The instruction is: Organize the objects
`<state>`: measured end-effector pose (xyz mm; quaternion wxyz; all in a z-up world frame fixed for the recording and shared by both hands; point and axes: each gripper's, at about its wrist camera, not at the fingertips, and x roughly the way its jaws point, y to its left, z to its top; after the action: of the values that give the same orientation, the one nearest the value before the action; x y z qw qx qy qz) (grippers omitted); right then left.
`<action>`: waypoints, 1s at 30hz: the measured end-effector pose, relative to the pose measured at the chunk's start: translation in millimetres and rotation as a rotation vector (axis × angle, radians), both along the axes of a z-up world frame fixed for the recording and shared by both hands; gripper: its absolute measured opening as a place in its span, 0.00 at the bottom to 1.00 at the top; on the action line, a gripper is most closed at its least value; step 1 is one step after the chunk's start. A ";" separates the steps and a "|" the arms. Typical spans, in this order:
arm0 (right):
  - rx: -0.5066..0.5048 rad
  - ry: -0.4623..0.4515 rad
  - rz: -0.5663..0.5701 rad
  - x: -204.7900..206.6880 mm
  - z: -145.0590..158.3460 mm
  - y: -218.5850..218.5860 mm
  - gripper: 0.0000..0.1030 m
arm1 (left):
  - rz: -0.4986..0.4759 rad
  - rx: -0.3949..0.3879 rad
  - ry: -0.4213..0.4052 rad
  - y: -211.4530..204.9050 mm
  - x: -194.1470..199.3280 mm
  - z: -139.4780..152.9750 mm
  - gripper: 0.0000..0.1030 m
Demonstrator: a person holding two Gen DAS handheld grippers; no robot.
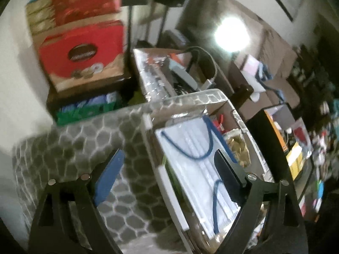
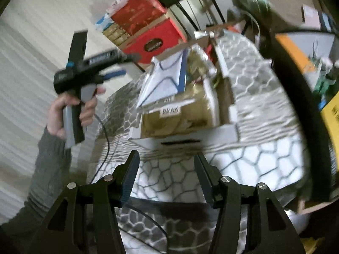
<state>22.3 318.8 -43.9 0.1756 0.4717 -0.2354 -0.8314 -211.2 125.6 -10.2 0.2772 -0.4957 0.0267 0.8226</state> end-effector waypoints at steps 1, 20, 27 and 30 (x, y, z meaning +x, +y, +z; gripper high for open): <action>-0.017 -0.008 -0.007 -2.1 -3.9 -2.1 0.54 | -0.023 0.004 0.002 4.6 -6.3 0.8 0.84; -0.125 -0.081 -0.105 -27.1 -35.7 -8.8 0.54 | -0.321 -0.212 -0.003 104.7 -63.7 -47.7 0.85; -0.128 -0.071 -0.101 -34.5 -33.6 -8.5 0.54 | -0.340 -0.141 -0.126 103.1 -75.9 -60.1 0.85; -0.139 -0.082 -0.100 -27.2 -30.2 -11.6 0.54 | -0.377 -0.147 -0.141 102.4 -70.4 -63.4 0.82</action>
<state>-5.0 307.2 -74.1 0.1563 0.4795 -0.3229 -0.8009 -281.6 228.0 -73.6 0.3906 -0.5570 0.1593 0.7154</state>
